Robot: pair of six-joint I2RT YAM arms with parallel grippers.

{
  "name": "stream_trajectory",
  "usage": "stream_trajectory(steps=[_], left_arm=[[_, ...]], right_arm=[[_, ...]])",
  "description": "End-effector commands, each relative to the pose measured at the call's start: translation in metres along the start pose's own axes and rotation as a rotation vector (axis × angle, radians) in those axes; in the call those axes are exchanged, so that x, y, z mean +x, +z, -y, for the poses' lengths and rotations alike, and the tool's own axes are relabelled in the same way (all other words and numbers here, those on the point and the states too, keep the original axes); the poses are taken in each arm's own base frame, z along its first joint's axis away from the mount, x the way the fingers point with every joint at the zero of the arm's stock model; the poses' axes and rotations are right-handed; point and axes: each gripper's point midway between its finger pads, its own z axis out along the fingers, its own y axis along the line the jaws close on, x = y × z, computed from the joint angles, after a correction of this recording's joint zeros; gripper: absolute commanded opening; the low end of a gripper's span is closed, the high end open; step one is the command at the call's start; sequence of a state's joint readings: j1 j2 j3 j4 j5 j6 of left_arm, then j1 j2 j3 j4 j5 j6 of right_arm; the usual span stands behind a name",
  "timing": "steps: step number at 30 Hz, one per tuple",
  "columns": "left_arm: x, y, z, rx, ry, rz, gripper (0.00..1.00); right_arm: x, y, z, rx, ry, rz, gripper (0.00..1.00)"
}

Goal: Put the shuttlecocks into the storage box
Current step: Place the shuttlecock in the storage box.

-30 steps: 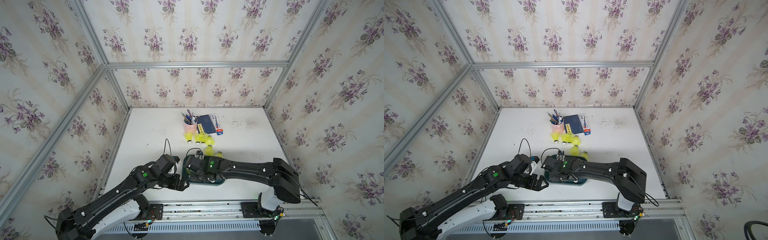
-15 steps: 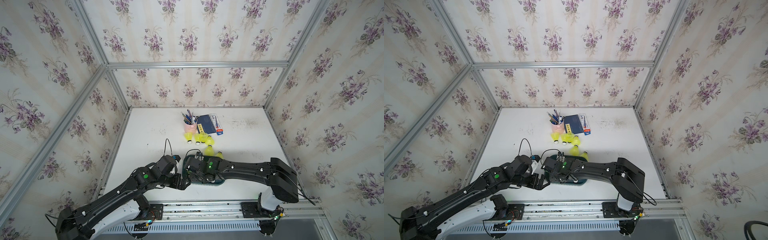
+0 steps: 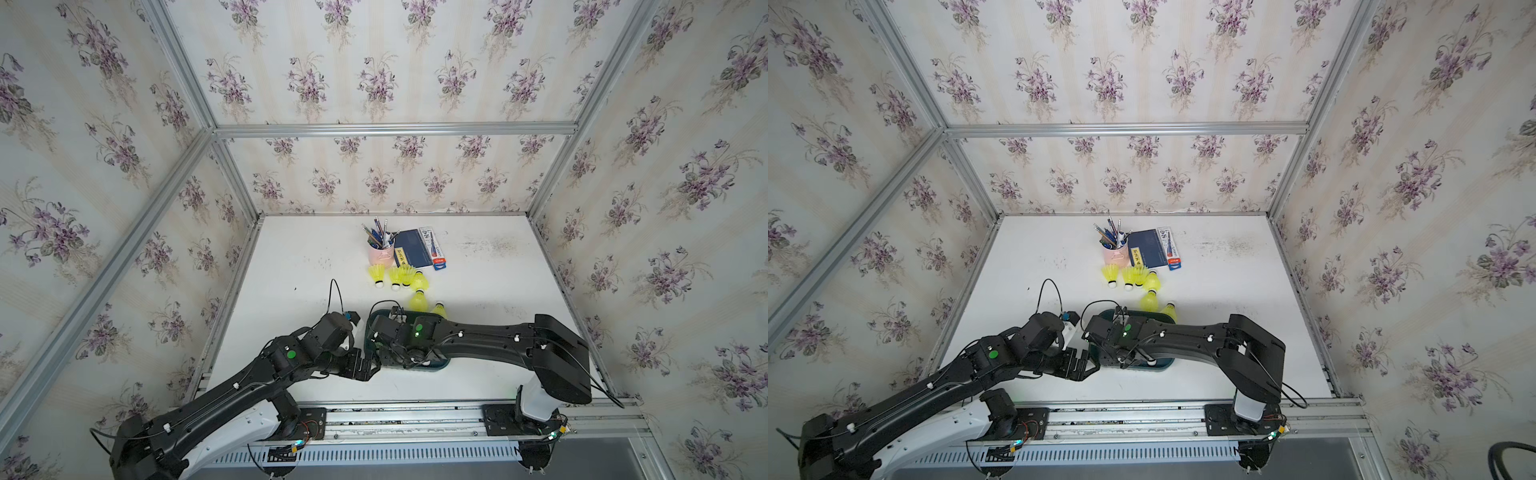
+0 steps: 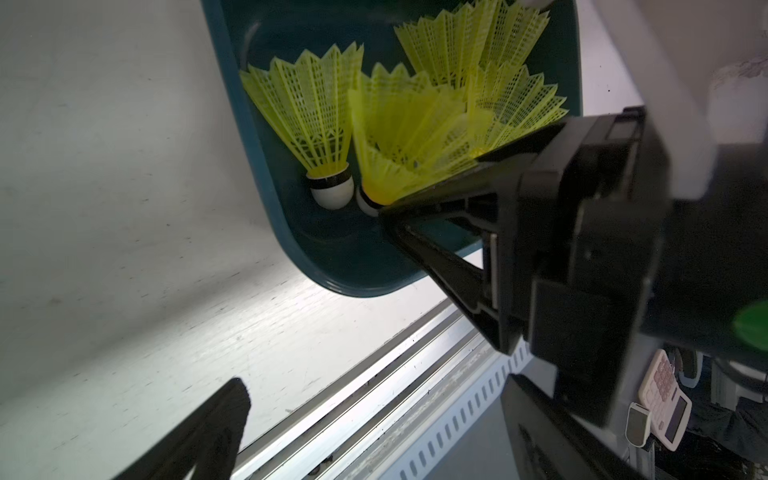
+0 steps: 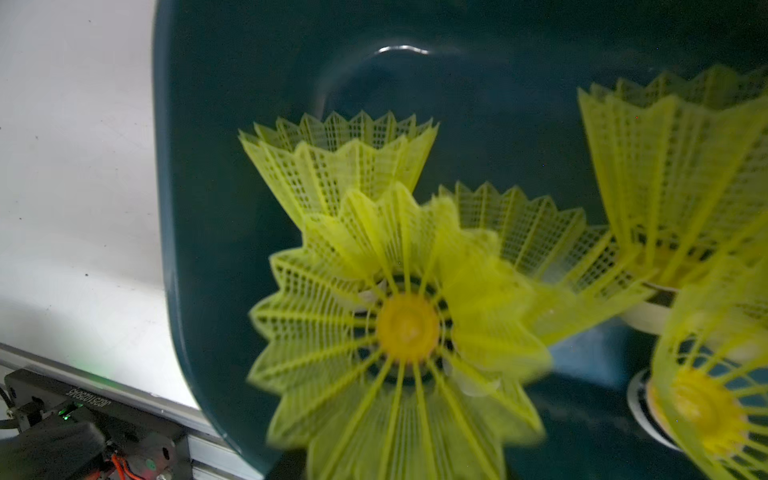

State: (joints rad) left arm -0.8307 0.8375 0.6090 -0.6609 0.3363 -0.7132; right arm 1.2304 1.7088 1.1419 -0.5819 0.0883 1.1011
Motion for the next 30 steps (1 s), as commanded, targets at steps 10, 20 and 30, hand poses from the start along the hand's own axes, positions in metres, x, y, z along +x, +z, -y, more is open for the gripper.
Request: stream_trajectory(steps=[10,20,30], left_arm=[[-0.006,-0.001,0.006,0.018,0.002,0.021,0.98],[-0.009,-0.006,0.008,0.016,0.002,0.033,0.98],[-0.021,-0.017,0.017,0.012,0.028,0.058,0.98]], right_arm=[[-0.004,-0.016,-0.005,-0.014,-0.012,0.01,0.5],[-0.008,-0.034,-0.004,-0.024,-0.001,0.028,0.53],[-0.028,-0.057,-0.005,-0.009,0.009,0.072,0.54]])
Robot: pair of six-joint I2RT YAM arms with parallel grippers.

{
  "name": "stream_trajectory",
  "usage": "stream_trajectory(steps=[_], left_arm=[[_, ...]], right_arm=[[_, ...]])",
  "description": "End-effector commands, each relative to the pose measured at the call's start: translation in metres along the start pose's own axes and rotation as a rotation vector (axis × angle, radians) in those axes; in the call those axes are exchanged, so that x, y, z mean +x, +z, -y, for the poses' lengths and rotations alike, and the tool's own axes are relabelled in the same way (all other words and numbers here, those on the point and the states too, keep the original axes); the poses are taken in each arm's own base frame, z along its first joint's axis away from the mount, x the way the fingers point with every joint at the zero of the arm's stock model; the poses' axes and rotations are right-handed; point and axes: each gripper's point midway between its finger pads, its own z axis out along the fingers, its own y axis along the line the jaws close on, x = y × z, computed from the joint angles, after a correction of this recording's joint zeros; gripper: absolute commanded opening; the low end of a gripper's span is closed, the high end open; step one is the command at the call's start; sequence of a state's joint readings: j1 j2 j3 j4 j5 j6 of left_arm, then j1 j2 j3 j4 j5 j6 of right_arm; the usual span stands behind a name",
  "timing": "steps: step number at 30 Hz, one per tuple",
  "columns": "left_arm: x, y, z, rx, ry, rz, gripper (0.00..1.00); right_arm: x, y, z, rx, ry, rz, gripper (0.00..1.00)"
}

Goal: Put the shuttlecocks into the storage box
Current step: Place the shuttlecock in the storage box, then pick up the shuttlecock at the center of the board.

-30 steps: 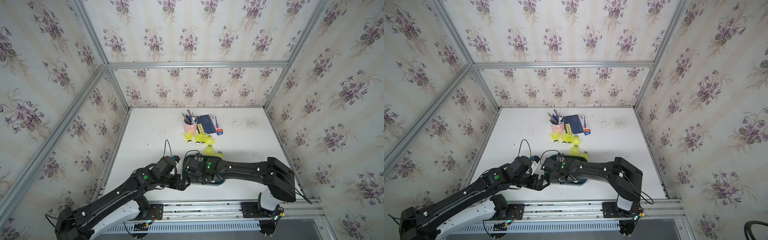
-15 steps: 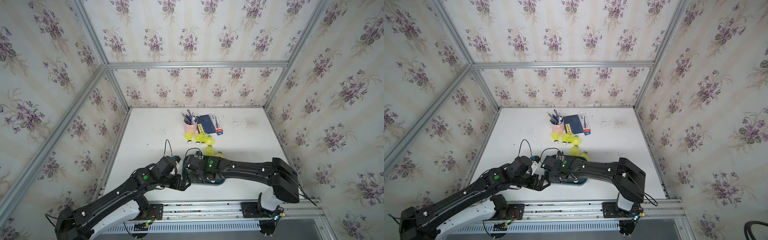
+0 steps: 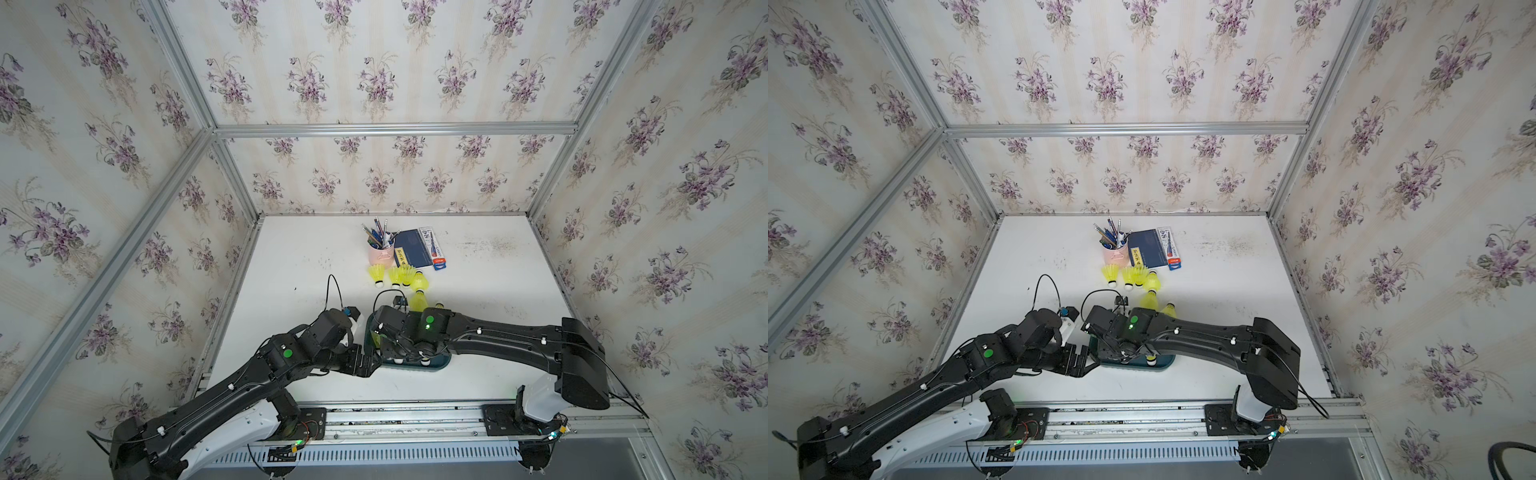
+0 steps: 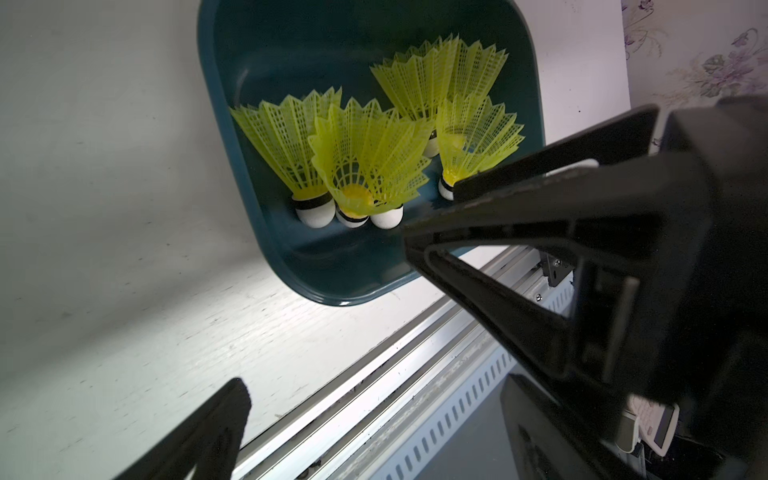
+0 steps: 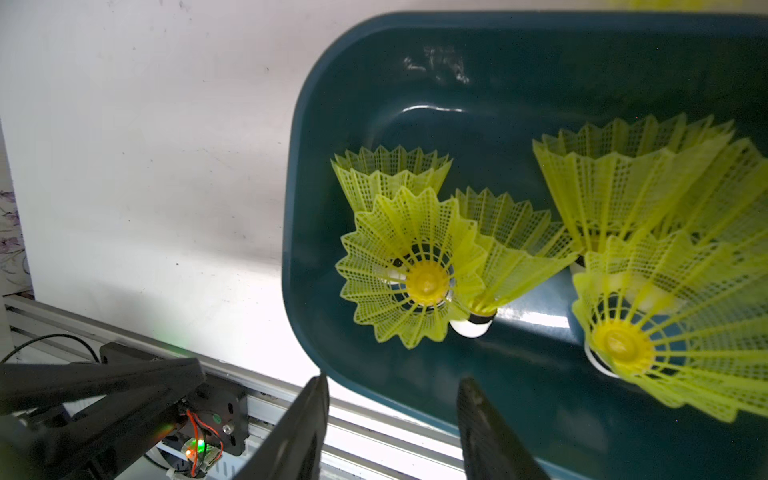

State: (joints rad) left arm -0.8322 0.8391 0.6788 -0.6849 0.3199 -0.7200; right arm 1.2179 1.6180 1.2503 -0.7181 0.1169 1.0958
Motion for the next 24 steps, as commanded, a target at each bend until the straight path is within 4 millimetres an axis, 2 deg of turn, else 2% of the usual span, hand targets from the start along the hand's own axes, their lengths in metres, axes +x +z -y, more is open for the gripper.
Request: stream_trajectory(steps=[1,7,12,18,24], left_arm=[[-0.009,-0.003,0.006,-0.003,0.027,0.016,0.98],[-0.031,-0.001,0.02,-0.007,0.043,0.001,0.98],[-0.056,0.003,0.027,-0.002,0.032,0.011,0.98],[-0.084,0.008,0.032,0.003,0.028,0.001,0.98],[-0.109,0.017,0.029,-0.003,0.009,-0.001,0.98]], right_arm=[[-0.011,-0.006,0.008,0.033,-0.001,0.018,0.54],[-0.044,-0.018,0.025,0.031,0.032,0.046,0.52],[-0.078,-0.025,0.047,0.045,0.055,0.071,0.51],[-0.114,-0.027,0.075,0.05,0.096,0.087,0.5],[-0.135,-0.021,0.093,0.054,0.12,0.09,0.47]])
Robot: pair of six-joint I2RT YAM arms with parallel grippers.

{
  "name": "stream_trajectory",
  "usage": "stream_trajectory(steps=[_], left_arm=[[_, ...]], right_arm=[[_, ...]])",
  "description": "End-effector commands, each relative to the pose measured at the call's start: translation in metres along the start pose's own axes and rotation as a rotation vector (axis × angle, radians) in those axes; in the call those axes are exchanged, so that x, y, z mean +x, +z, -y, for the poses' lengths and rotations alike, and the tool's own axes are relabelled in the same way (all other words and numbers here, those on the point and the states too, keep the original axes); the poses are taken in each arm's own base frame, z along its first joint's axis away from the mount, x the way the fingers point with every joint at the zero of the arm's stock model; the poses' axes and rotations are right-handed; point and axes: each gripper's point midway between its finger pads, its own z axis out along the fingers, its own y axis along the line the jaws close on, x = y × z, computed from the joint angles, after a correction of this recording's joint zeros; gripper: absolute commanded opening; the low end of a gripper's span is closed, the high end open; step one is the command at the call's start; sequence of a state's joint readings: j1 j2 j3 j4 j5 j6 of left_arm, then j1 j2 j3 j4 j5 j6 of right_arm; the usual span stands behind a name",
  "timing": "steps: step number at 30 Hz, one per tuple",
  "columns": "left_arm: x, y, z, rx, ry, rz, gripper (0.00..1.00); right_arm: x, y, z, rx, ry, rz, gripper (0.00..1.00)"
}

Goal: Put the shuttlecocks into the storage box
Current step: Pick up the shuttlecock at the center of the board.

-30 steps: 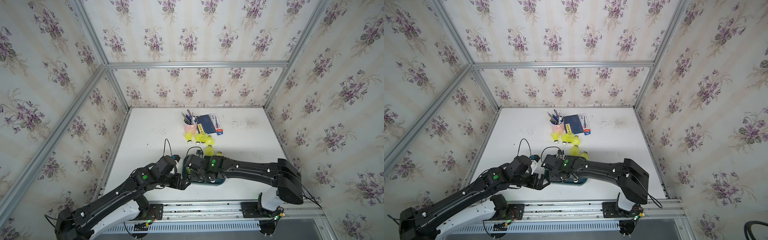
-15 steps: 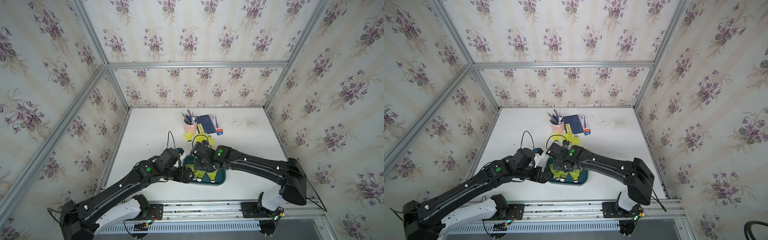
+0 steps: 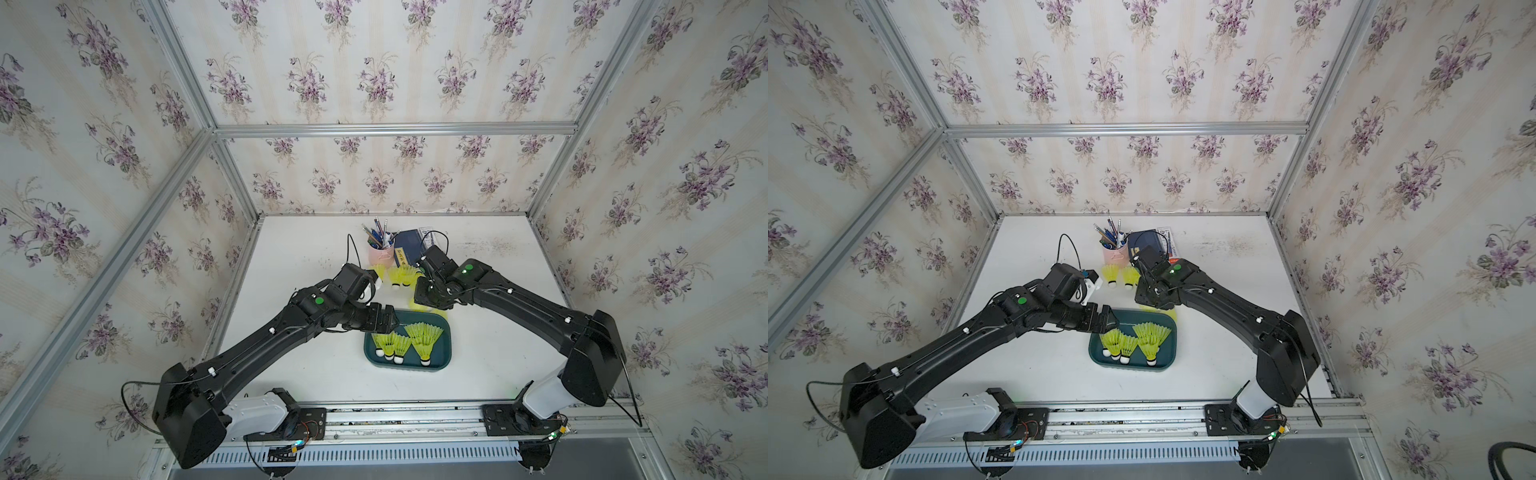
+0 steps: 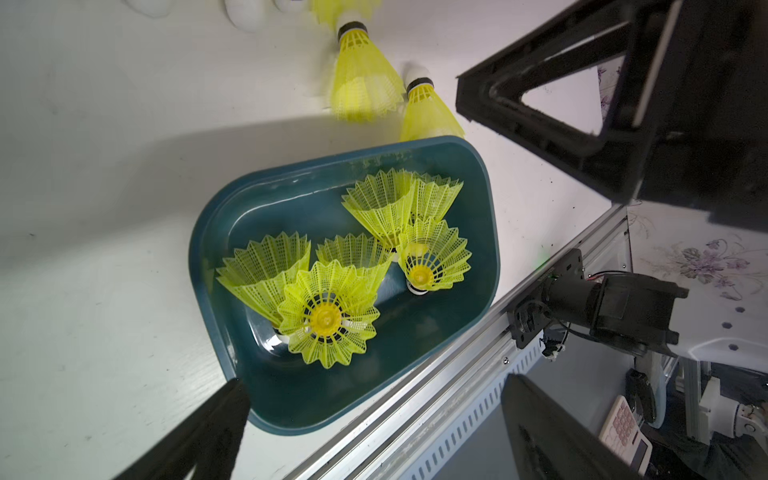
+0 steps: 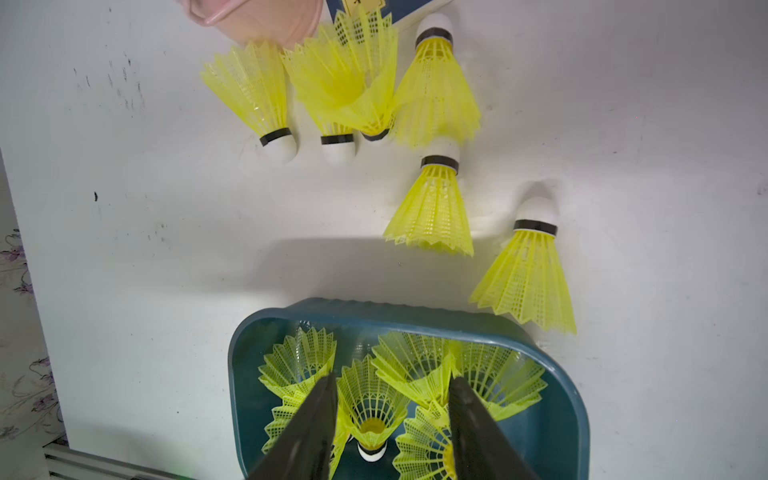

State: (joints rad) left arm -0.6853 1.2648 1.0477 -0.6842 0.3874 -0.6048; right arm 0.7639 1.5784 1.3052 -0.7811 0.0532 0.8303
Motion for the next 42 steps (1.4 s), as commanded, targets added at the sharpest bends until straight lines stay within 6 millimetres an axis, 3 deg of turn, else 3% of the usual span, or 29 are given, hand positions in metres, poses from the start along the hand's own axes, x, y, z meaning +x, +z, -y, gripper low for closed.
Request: stream_trajectory(steps=[1,12,19,24,33,37,42], left_arm=[[-0.013,0.003,0.003,0.019,0.019,0.008,0.98],[-0.047,0.011,-0.03,-0.031,-0.08,0.031,0.94],[-0.059,0.04,-0.076,-0.147,-0.166,-0.008,0.89],[-0.082,0.06,-0.1,-0.25,-0.189,0.017,0.86],[-0.113,0.095,-0.122,-0.32,-0.216,0.06,0.7],[-0.122,0.104,-0.129,-0.336,-0.227,0.084,0.62],[-0.13,0.119,-0.128,-0.313,-0.241,0.093,0.6]], right_arm=[[-0.008,0.004,0.001,-0.015,-0.031,-0.007,0.46],[-0.023,0.029,-0.013,-0.024,-0.085,-0.022,0.44],[-0.033,0.038,-0.035,-0.078,-0.11,-0.029,0.46],[-0.041,0.046,-0.058,-0.172,-0.105,-0.071,0.61],[-0.064,0.041,-0.053,-0.244,-0.024,-0.096,0.91],[-0.07,0.036,-0.05,-0.259,-0.015,-0.093,0.92],[-0.068,0.035,-0.047,-0.289,0.0,-0.117,0.9]])
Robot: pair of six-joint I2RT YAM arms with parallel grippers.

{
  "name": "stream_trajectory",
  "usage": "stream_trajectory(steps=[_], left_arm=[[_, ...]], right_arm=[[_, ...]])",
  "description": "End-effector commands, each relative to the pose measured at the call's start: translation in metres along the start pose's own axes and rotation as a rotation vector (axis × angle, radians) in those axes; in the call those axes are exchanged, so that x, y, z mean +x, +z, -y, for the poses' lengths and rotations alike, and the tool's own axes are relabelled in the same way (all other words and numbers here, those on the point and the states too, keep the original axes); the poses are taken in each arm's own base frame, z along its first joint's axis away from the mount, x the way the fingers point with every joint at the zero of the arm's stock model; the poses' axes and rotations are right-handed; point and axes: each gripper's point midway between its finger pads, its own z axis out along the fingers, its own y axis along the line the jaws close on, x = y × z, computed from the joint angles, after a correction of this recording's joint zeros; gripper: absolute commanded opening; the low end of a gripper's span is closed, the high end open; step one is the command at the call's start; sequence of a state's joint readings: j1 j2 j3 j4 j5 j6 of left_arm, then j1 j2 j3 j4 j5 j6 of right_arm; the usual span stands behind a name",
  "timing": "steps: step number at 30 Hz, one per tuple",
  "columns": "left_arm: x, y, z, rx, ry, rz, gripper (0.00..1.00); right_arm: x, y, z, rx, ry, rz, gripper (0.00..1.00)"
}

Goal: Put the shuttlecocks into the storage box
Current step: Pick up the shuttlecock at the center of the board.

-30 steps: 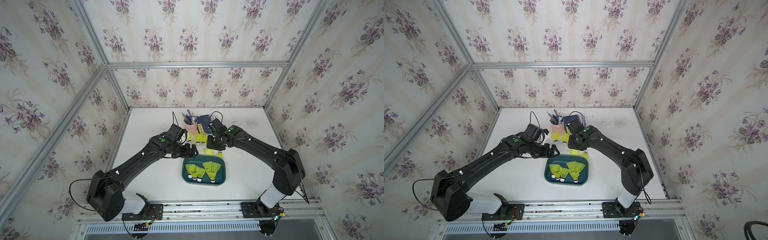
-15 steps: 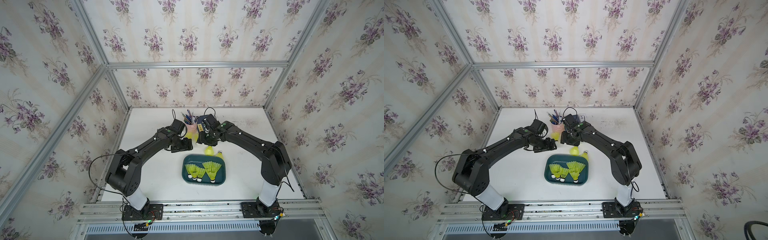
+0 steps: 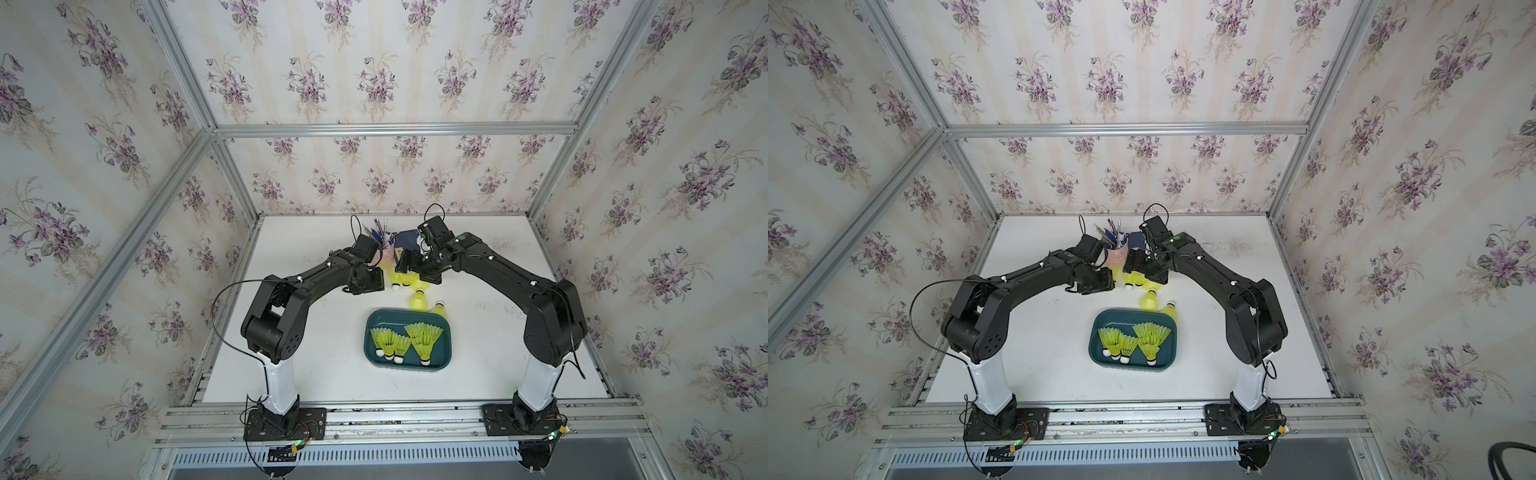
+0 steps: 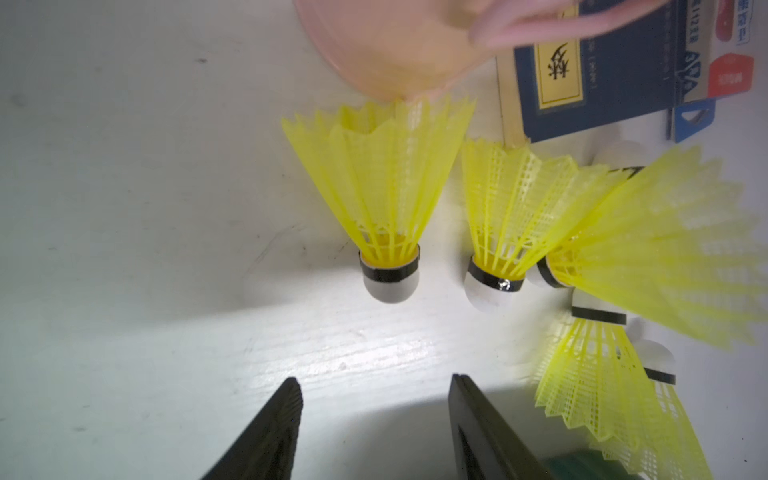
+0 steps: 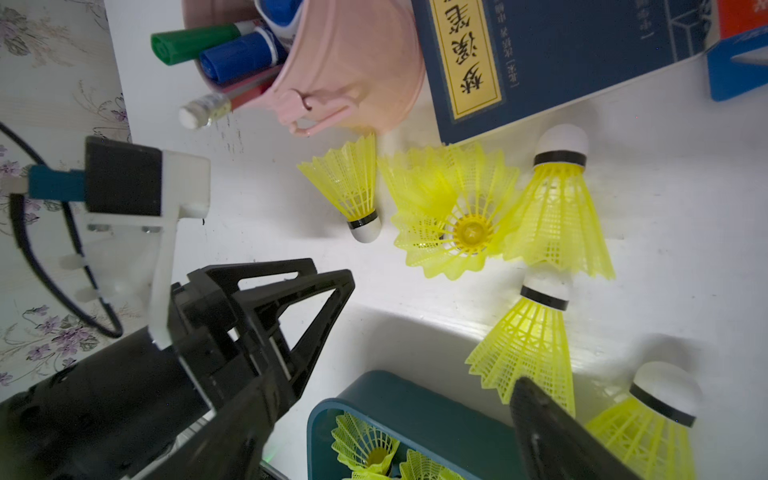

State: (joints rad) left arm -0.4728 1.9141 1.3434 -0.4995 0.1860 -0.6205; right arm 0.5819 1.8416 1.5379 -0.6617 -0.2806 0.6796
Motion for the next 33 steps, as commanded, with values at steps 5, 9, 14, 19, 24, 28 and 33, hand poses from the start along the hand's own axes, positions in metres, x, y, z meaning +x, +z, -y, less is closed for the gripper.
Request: stream_trajectory(steps=[5,9,14,19,24,28,33], left_arm=[[-0.016,0.014,0.004,0.002,-0.025,0.05,0.57],[-0.017,0.026,0.005,-0.004,-0.022,0.029,0.51],[-0.02,0.032,0.004,-0.011,-0.024,0.032,0.47],[-0.019,0.037,0.0,-0.038,-0.024,0.029,0.44],[-0.017,0.042,-0.003,-0.054,-0.019,0.021,0.38],[-0.015,0.041,-0.006,-0.068,-0.014,0.025,0.31],[-0.013,0.033,-0.005,-0.073,0.005,0.04,0.27]], right_arm=[[-0.003,-0.002,-0.001,-0.065,0.008,-0.017,0.88],[-0.001,0.002,-0.003,-0.077,0.009,-0.034,0.87],[-0.016,-0.001,0.011,-0.073,0.046,-0.016,0.87],[-0.016,0.001,0.013,-0.069,0.05,-0.02,0.87],[-0.016,0.001,0.014,-0.067,0.052,-0.022,0.87],[-0.017,0.001,0.014,-0.068,0.053,-0.02,0.86],[-0.015,0.003,0.016,-0.064,0.054,-0.022,0.86]])
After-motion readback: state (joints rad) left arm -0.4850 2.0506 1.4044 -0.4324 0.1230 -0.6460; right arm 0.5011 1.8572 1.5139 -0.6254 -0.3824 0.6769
